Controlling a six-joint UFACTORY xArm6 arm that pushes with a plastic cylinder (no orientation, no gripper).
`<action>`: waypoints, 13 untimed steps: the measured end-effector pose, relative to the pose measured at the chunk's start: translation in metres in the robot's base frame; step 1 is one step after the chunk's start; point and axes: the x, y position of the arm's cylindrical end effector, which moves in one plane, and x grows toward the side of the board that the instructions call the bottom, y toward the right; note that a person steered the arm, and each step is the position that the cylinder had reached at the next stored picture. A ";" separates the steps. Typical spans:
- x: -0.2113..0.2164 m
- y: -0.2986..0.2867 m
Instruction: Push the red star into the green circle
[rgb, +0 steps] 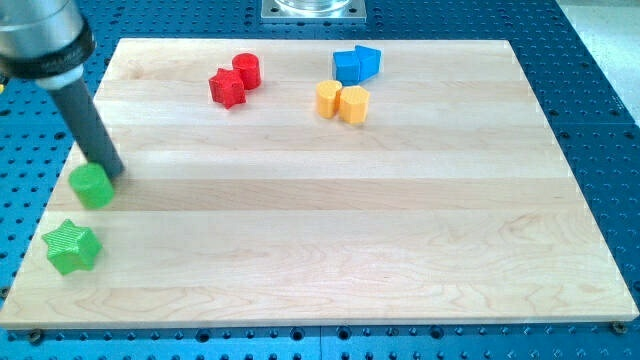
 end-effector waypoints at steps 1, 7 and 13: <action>0.000 0.001; -0.200 0.158; -0.150 0.128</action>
